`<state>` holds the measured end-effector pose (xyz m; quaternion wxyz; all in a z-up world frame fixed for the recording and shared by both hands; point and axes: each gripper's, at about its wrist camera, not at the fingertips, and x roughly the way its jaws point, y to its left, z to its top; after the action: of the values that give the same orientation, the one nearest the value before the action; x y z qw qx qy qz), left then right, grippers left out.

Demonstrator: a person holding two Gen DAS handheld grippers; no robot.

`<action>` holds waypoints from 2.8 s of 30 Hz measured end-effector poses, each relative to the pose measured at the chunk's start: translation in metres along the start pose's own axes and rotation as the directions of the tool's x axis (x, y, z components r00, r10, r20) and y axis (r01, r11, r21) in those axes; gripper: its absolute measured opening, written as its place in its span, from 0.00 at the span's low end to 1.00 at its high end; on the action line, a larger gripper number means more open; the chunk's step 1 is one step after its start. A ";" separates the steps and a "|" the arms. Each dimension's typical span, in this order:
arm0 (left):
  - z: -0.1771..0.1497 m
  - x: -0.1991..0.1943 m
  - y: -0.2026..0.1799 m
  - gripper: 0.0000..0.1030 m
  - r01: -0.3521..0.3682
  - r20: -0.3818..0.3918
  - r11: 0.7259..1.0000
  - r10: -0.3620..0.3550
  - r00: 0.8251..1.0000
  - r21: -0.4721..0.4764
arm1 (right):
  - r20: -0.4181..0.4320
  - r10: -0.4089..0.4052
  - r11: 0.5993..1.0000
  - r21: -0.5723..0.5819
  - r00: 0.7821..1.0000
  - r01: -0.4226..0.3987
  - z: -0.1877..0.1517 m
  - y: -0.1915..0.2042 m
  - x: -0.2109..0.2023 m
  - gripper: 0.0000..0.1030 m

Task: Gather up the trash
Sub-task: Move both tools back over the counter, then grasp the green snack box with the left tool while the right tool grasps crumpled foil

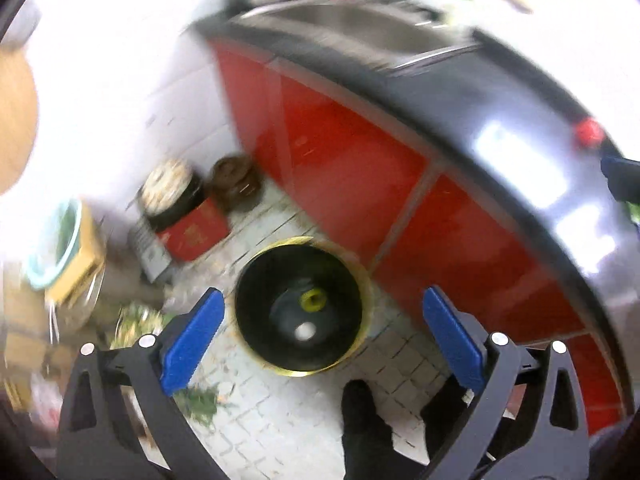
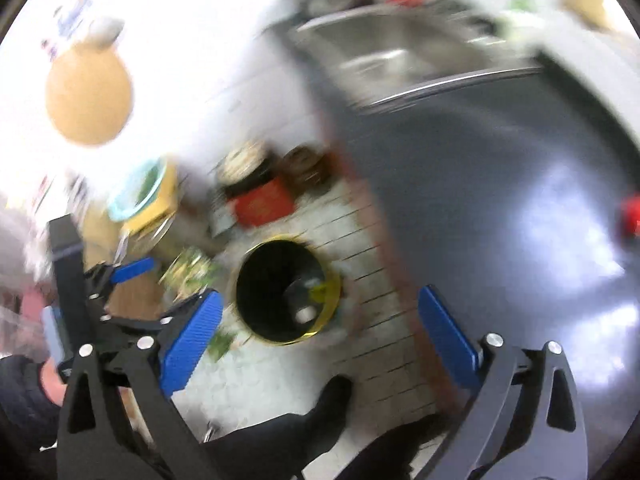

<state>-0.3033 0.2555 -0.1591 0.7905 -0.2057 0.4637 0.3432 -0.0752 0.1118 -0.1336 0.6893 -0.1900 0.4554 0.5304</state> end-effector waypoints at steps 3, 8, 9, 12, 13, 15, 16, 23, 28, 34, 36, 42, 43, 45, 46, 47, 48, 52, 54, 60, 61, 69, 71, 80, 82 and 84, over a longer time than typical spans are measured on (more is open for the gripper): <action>0.034 -0.019 -0.073 0.94 0.097 0.028 0.984 -0.102 0.994 0.149 | 0.072 -0.147 0.982 0.133 0.986 0.137 -0.020 -0.071 -0.060 0.93; 0.074 -0.036 -0.191 0.94 0.208 0.055 0.901 -0.247 0.967 0.380 | 0.088 -0.377 0.867 0.385 0.922 0.318 -0.080 -0.179 -0.143 0.93; 0.080 -0.040 -0.213 0.94 0.228 0.054 0.884 -0.273 0.961 0.409 | 0.075 -0.425 0.829 0.433 0.902 0.354 -0.095 -0.200 -0.159 0.93; 0.089 -0.045 -0.281 0.94 0.258 0.032 0.837 -0.311 0.950 0.483 | 0.023 -0.514 0.729 0.538 0.857 0.423 -0.135 -0.240 -0.189 0.93; 0.090 -0.047 -0.305 0.94 0.284 0.013 0.815 -0.337 0.941 0.505 | 0.019 -0.537 0.692 0.582 0.844 0.427 -0.155 -0.254 -0.202 0.93; 0.087 -0.054 -0.344 0.94 0.329 -0.016 0.775 -0.381 0.925 0.540 | 0.008 -0.573 0.639 0.630 0.819 0.441 -0.183 -0.273 -0.221 0.93; 0.087 -0.056 -0.358 0.94 0.338 -0.027 0.762 -0.388 0.921 0.552 | -0.004 -0.593 0.609 0.653 0.805 0.451 -0.195 -0.282 -0.229 0.93; 0.067 -0.064 -0.419 0.94 0.370 -0.088 0.677 -0.413 0.907 0.636 | -0.043 -0.630 0.505 0.736 0.775 0.451 -0.237 -0.307 -0.256 0.93; 0.068 -0.061 -0.438 0.94 0.388 -0.124 0.663 -0.410 0.904 0.640 | -0.064 -0.629 0.483 0.749 0.775 0.454 -0.244 -0.321 -0.259 0.93; 0.070 -0.054 -0.472 0.94 0.392 -0.133 0.670 -0.404 0.905 0.630 | -0.100 -0.612 0.459 0.764 0.785 0.455 -0.255 -0.348 -0.250 0.93; 0.073 -0.047 -0.489 0.94 0.399 -0.141 0.678 -0.403 0.904 0.617 | -0.114 -0.606 0.451 0.766 0.787 0.459 -0.260 -0.359 -0.244 0.93; 0.079 -0.014 -0.545 0.94 0.388 -0.157 0.689 -0.375 0.914 0.612 | -0.169 -0.569 0.438 0.766 0.805 0.470 -0.280 -0.405 -0.215 0.93; 0.079 -0.008 -0.554 0.94 0.385 -0.161 0.693 -0.367 0.916 0.610 | -0.181 -0.562 0.438 0.762 0.807 0.476 -0.283 -0.415 -0.209 0.93; 0.084 0.007 -0.573 0.94 0.388 -0.173 0.703 -0.359 0.917 0.596 | -0.208 -0.543 0.440 0.755 0.813 0.487 -0.290 -0.432 -0.196 0.93; 0.085 0.013 -0.580 0.94 0.387 -0.177 0.709 -0.355 0.918 0.590 | -0.217 -0.536 0.439 0.753 0.816 0.489 -0.293 -0.439 -0.190 0.93; 0.088 0.020 -0.588 0.94 0.386 -0.181 0.716 -0.349 0.920 0.582 | -0.227 -0.529 0.437 0.753 0.818 0.492 -0.297 -0.446 -0.185 0.93; 0.091 0.030 -0.598 0.94 0.386 -0.186 0.725 -0.344 0.920 0.571 | -0.234 -0.525 0.433 0.754 0.818 0.494 -0.300 -0.451 -0.181 0.93; 0.102 0.055 -0.623 0.94 0.367 -0.176 0.757 -0.325 0.929 0.540 | -0.269 -0.491 0.414 0.764 0.828 0.494 -0.312 -0.476 -0.162 0.93; 0.104 0.068 -0.634 0.94 0.364 -0.188 0.760 -0.312 0.931 0.538 | -0.276 -0.481 0.409 0.769 0.832 0.491 -0.317 -0.484 -0.156 0.93; 0.108 0.094 -0.645 0.90 0.366 -0.219 0.772 -0.294 0.930 0.519 | -0.272 -0.478 0.421 0.764 0.835 0.489 -0.318 -0.492 -0.145 0.78; 0.108 0.096 -0.644 0.78 0.373 -0.227 0.770 -0.297 0.928 0.517 | -0.270 -0.487 0.427 0.756 0.830 0.496 -0.316 -0.490 -0.145 0.64; 0.107 0.090 -0.626 0.46 0.388 -0.225 0.748 -0.317 0.921 0.539 | -0.225 -0.511 0.450 0.752 0.830 0.481 -0.309 -0.471 -0.146 0.22; 0.106 0.083 -0.619 0.46 0.385 -0.209 0.742 -0.325 0.922 0.549 | -0.204 -0.519 0.455 0.756 0.830 0.470 -0.306 -0.465 -0.151 0.22; 0.100 0.035 -0.577 0.46 0.395 -0.174 0.727 -0.363 0.915 0.562 | -0.132 -0.552 0.506 0.732 0.823 0.457 -0.287 -0.428 -0.179 0.22; 0.100 0.024 -0.564 0.46 0.397 -0.173 0.726 -0.366 0.914 0.561 | -0.107 -0.553 0.526 0.724 0.826 0.446 -0.278 -0.414 -0.185 0.22; 0.096 0.010 -0.548 0.46 0.392 -0.162 0.718 -0.370 0.915 0.575 | -0.080 -0.558 0.549 0.711 0.826 0.440 -0.266 -0.402 -0.191 0.22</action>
<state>0.1583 -0.0518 -0.1175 0.8596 -0.0435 0.5092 0.0061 0.1705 -0.3399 -0.2009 0.8630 0.0070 0.4929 0.1105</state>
